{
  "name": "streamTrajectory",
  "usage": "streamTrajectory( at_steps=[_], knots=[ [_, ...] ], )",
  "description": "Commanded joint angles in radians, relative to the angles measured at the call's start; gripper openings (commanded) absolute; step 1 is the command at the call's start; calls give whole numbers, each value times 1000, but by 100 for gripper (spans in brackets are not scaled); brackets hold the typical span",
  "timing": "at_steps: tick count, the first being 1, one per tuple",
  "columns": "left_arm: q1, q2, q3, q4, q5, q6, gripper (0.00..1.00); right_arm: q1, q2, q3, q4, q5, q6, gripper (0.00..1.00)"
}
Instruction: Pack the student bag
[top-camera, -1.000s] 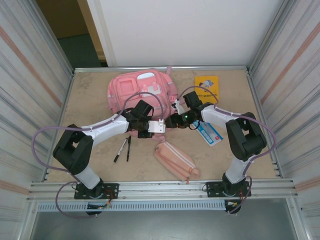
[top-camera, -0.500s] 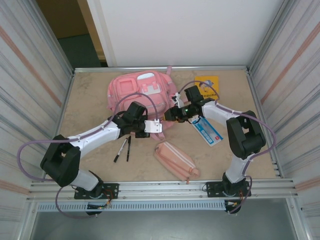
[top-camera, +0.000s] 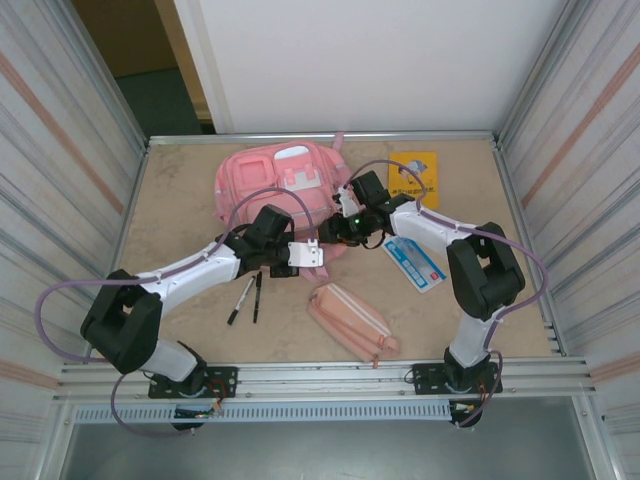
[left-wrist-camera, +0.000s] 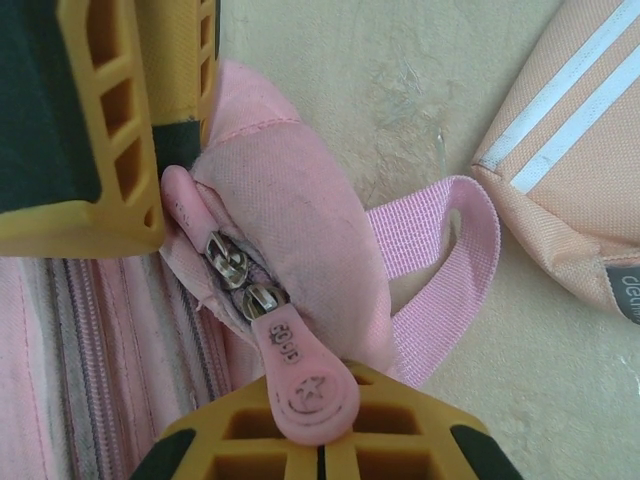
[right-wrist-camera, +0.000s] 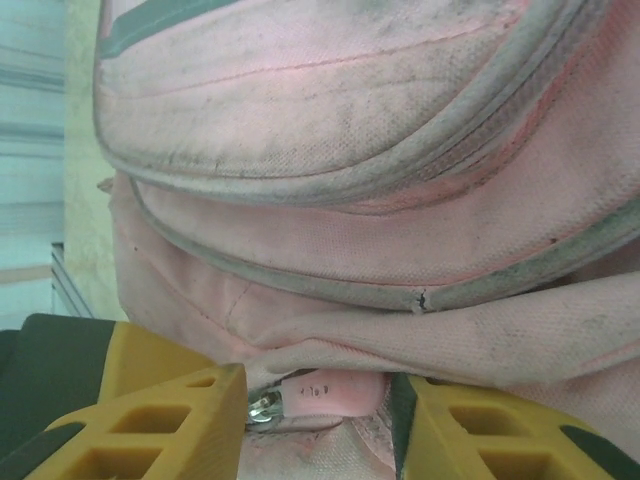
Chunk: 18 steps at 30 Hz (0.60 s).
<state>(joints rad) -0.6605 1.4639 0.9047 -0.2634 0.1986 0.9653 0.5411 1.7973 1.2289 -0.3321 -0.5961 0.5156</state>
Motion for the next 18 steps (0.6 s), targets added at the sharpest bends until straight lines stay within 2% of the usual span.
streamTrajectory(
  at_steps=[1,5,9,18],
  knots=[
    [-1,-55,32,94,55,-30,0,-2,-16,-18,61,-93,81,41],
    [0,-68,22,109,62,-31,0,-25,-13,-41,83,-220,85,37],
    [1,-56,36,90,55,-32,0,-6,-9,-35,52,-322,41,39],
    [1,-69,31,100,36,-46,0,-32,-11,-83,109,-358,72,38]
  ],
)
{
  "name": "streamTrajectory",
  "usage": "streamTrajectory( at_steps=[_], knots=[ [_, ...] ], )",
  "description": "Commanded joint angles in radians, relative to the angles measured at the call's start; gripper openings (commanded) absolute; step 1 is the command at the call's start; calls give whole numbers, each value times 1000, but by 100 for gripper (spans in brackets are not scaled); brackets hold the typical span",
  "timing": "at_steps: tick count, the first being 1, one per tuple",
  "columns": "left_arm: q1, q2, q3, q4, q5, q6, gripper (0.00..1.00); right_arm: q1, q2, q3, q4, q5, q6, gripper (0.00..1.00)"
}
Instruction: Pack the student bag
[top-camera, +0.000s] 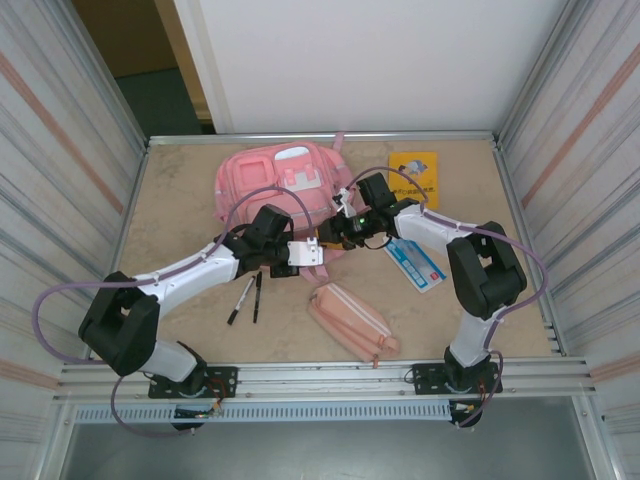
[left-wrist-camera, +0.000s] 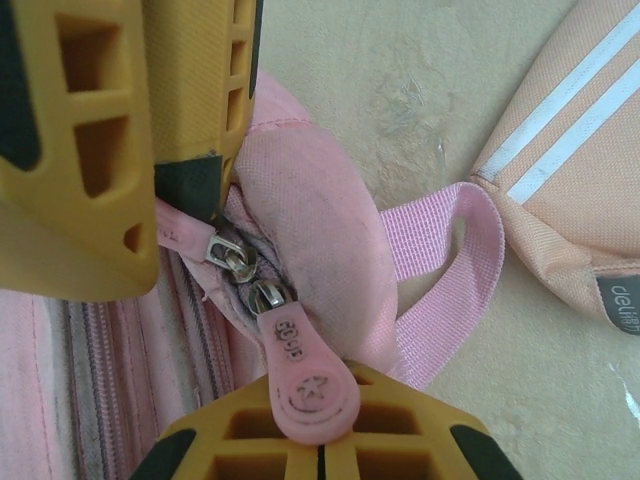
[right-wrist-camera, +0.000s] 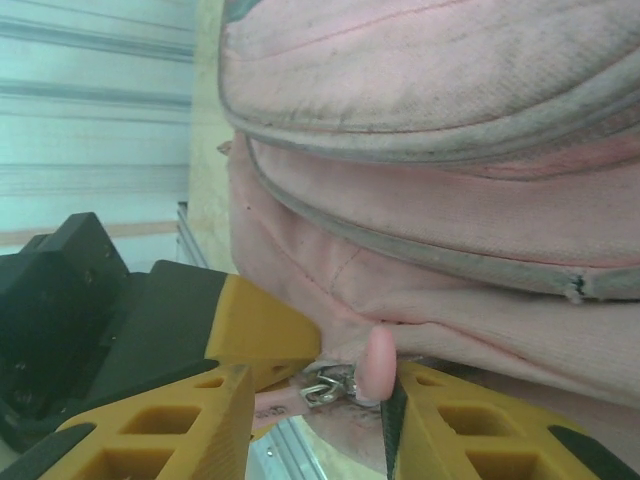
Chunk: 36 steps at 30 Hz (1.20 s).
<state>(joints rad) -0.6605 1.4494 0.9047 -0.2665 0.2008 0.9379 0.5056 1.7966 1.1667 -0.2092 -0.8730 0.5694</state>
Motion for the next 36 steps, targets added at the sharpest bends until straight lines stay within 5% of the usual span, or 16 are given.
streamTrajectory(
  at_steps=[1,15,23,36],
  knots=[
    [1,-54,31,102,33,-15,0,4,-15,-21,-29,-60,3,37],
    [1,-47,43,85,31,-17,0,18,36,-23,-46,116,-63,26],
    [1,-47,49,54,11,-16,0,7,-33,-88,-25,236,-57,0],
    [1,-35,43,7,-19,44,0,-70,-305,-308,150,530,-51,0]
  ],
)
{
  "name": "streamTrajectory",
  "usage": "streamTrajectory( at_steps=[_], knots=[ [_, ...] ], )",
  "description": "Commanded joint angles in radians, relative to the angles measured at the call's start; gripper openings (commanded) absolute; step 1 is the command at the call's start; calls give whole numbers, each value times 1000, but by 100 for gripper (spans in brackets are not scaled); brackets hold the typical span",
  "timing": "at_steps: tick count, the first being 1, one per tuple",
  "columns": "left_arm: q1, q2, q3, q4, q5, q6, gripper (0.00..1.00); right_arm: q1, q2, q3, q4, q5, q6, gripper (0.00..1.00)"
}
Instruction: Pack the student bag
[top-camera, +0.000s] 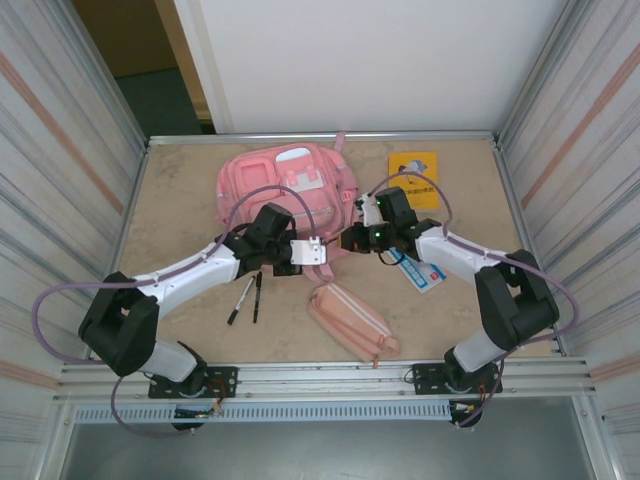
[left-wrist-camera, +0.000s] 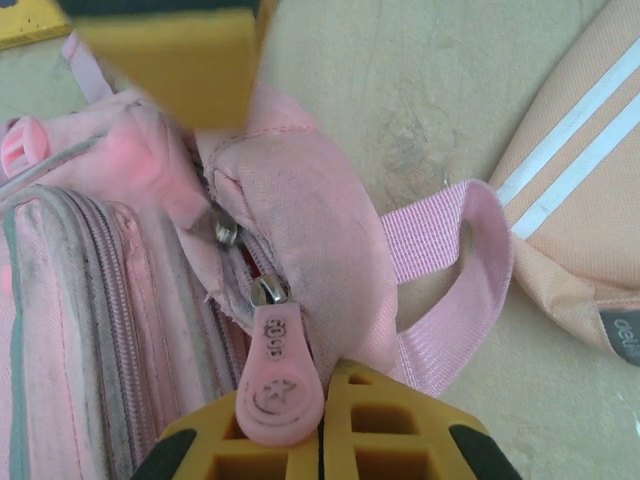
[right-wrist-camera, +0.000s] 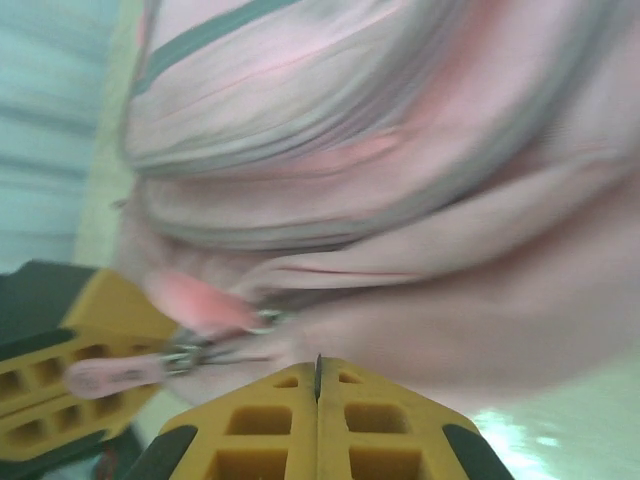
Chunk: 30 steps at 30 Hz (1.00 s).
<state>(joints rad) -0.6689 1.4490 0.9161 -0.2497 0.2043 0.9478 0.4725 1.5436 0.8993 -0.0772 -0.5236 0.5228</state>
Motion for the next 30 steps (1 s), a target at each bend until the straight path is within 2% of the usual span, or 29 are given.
streamTrajectory(
  at_steps=[1,4,7,8,9,10,11,14,18,20,22,23,26,30],
  knots=[
    [9,-38,30,-12,-18,40,0,-37,-67,-53,34,208,-14,0],
    [10,-58,33,-30,9,58,0,-47,-96,-84,77,251,-25,0],
    [12,-98,-1,22,57,60,0,-56,-94,-62,72,142,-24,2],
    [12,-108,-16,45,72,60,0,-56,-82,-36,47,68,-25,15],
    [12,-111,-21,52,81,61,0,-52,-71,-2,19,18,-24,24],
    [12,-111,-18,45,89,59,0,-37,-62,24,-14,-10,-27,32],
    [12,-106,-10,32,96,57,0,-17,-58,47,-46,-18,-40,37],
    [12,-98,-6,26,103,49,0,38,-54,99,-142,6,-107,42],
    [12,-98,-19,45,106,43,0,61,-43,91,-135,-1,-127,42],
    [12,-98,-28,73,69,4,11,54,-37,89,-136,-23,-127,41],
    [12,-94,-35,88,-8,-29,46,49,-52,76,-138,-19,-140,41],
    [11,-94,-30,74,-41,-43,55,48,-60,73,-146,-3,-152,41],
    [17,-116,-3,-61,-72,-61,59,49,-92,66,-203,73,-206,43],
    [56,-173,-23,-115,-14,-81,60,36,-148,14,-219,150,-230,48]
  ],
)
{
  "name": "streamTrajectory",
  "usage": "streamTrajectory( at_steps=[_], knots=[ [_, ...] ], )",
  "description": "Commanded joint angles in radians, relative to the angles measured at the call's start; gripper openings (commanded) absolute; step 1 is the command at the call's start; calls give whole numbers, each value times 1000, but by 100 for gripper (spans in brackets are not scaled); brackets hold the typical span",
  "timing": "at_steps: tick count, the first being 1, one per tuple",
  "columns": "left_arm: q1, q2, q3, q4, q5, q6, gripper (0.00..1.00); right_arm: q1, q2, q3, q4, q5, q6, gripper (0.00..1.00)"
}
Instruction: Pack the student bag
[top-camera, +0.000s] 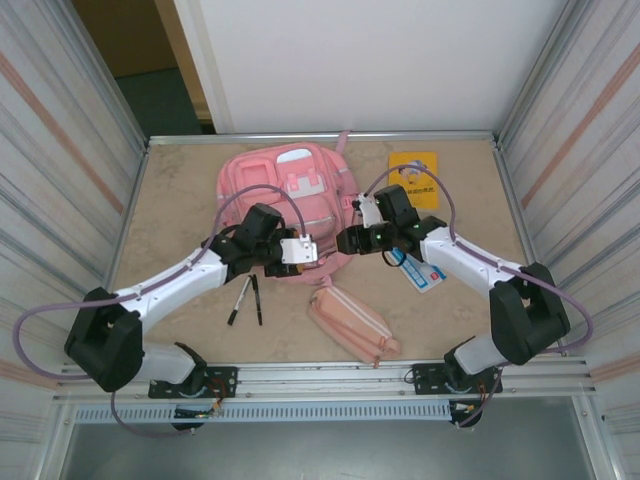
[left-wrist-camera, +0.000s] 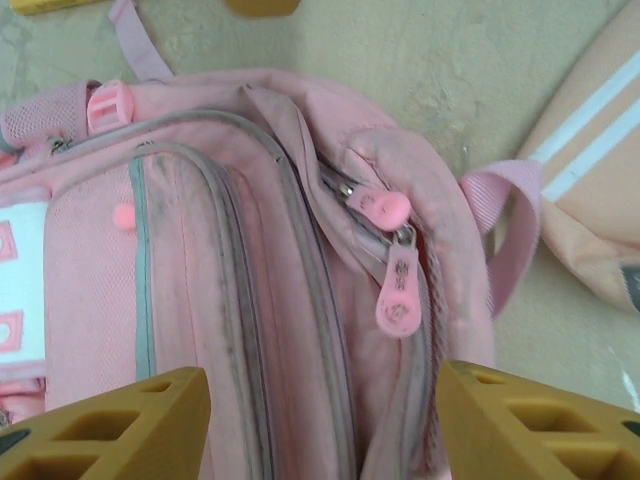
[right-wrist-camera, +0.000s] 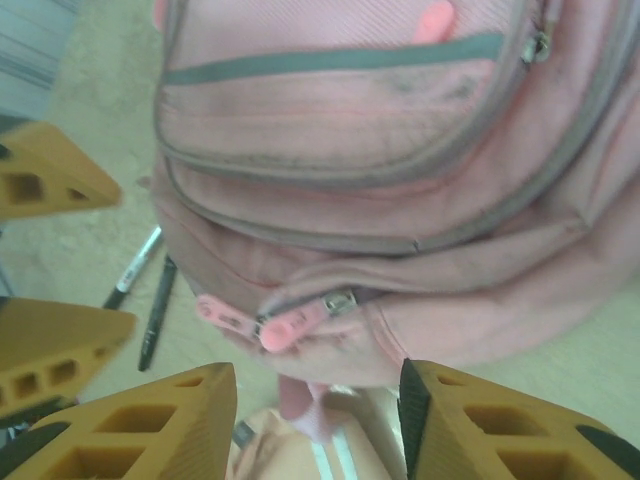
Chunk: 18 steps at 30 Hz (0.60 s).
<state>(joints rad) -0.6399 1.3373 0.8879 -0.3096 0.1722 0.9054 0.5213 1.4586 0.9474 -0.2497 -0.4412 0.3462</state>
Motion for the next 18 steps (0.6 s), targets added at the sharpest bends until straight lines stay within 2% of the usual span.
streamTrajectory(
  at_steps=[1,6,13,18],
  knots=[
    [42,-67,-4,-45,42,-39,59,-21,-72,-54,-31,64,-49,49],
    [46,-10,-2,-42,91,-35,59,-40,-65,-67,-23,-11,-30,52],
    [39,65,19,-49,148,-73,60,8,-29,-47,-18,3,-6,56],
    [16,78,-31,3,29,-40,61,31,-8,-38,-24,10,1,56]
  ],
)
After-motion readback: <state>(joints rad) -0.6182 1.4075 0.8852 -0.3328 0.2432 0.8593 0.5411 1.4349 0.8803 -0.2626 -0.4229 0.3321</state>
